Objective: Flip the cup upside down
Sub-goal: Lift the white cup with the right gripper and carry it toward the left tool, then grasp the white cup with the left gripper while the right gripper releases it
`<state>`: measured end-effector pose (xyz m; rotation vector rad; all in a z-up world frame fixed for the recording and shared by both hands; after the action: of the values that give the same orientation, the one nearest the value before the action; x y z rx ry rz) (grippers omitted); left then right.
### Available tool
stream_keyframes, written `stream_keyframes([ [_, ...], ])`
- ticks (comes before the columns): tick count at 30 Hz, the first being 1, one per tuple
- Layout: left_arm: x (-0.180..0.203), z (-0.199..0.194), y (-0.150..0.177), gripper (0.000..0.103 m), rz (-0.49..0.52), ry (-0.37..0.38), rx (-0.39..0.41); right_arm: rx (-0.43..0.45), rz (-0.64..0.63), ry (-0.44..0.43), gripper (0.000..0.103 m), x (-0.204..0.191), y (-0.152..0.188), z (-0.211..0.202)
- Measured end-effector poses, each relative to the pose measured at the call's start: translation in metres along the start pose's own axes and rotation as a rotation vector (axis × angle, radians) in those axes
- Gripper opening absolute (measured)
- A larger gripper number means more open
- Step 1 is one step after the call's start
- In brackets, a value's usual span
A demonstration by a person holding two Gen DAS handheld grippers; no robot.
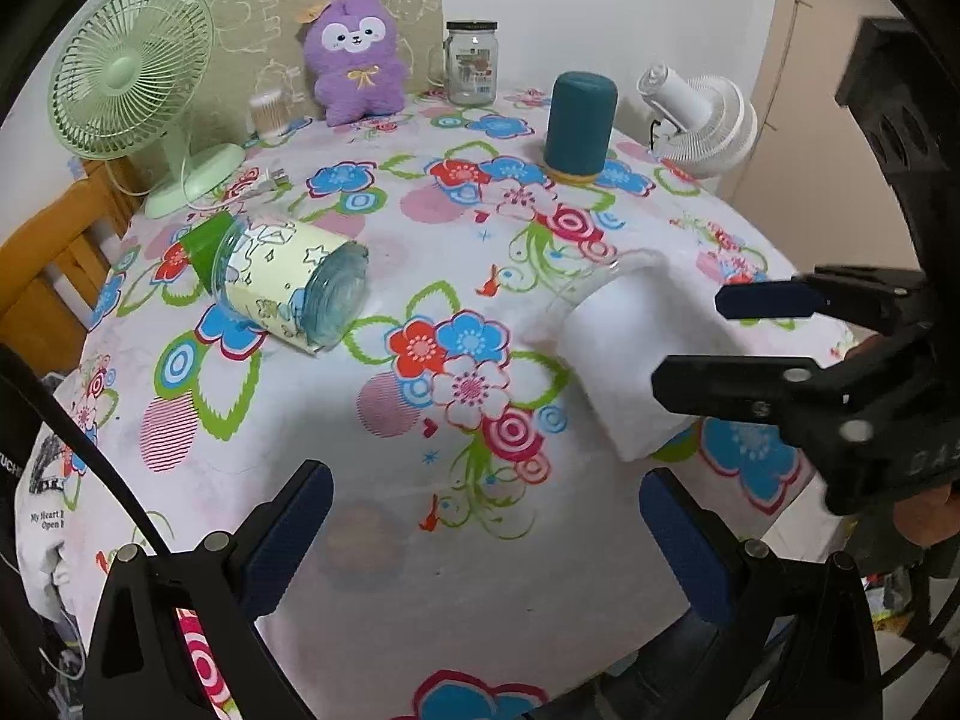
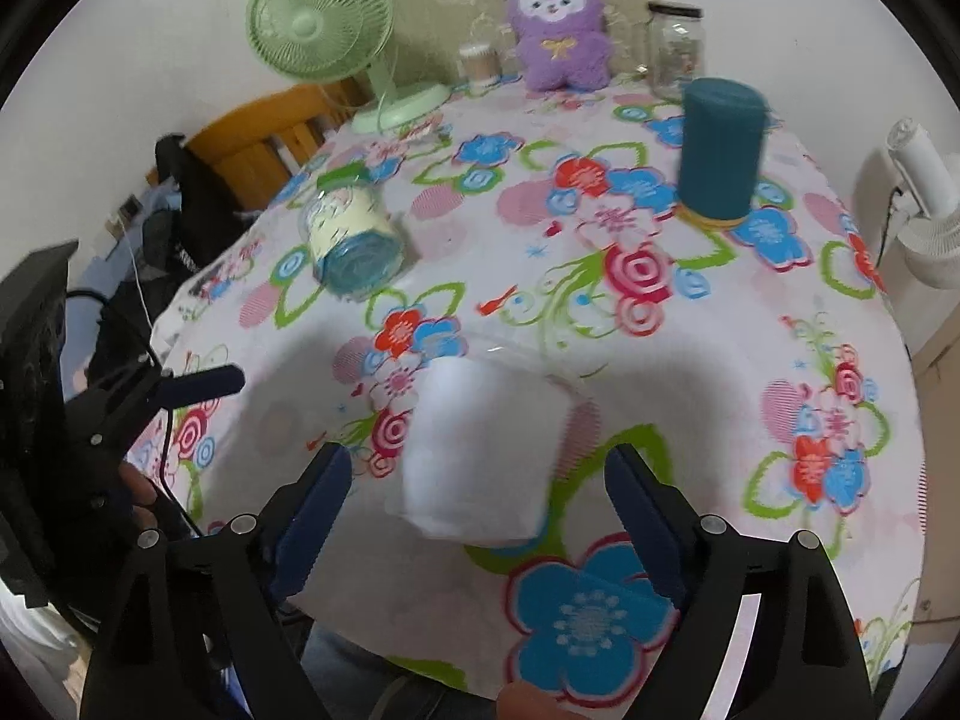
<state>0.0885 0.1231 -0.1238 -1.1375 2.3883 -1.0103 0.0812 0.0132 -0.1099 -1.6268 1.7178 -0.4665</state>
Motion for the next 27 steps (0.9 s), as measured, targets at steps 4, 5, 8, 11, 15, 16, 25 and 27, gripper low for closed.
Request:
stream_keyframes([
  [4,0.009,-0.003,-0.009,0.103,-0.016,0.002,0.011,0.04,0.044,0.021,0.092,0.029,-0.007,-0.017],
  [5,0.01,-0.003,-0.011,0.103,-0.01,-0.014,0.012,0.047,0.059,0.027,0.092,0.037,-0.008,-0.02],
  [8,0.016,-0.002,-0.019,0.103,-0.032,-0.027,0.05,0.069,0.11,0.062,0.094,0.068,-0.008,-0.03],
  [11,0.029,0.006,-0.022,0.103,-0.091,0.024,0.033,0.07,0.155,0.085,0.094,0.09,-0.004,-0.033],
  [15,0.047,0.016,-0.027,0.103,-0.11,0.052,0.024,0.062,0.214,0.105,0.094,0.118,0.007,-0.036],
  [16,0.05,0.017,-0.029,0.103,-0.11,0.051,0.023,0.059,0.228,0.105,0.094,0.123,0.01,-0.036],
  [25,0.074,0.042,-0.037,0.103,-0.121,0.024,-0.028,0.053,0.277,0.099,0.094,0.148,0.027,-0.035],
  [27,0.076,0.047,-0.038,0.103,-0.128,0.016,-0.04,0.055,0.277,0.097,0.094,0.151,0.029,-0.035],
])
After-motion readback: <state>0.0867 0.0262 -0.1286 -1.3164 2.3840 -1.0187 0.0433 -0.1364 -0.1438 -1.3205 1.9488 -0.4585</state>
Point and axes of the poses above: each gripper's, at about its wrist camera, not at the fingertips, and z roughly the way its jaws point, x to its right, y to its underside, the point moved 10 cm from there along z, roughly the way its jaws point, and after that the axes turned 12 degrees about x, right-handed, at the moved point
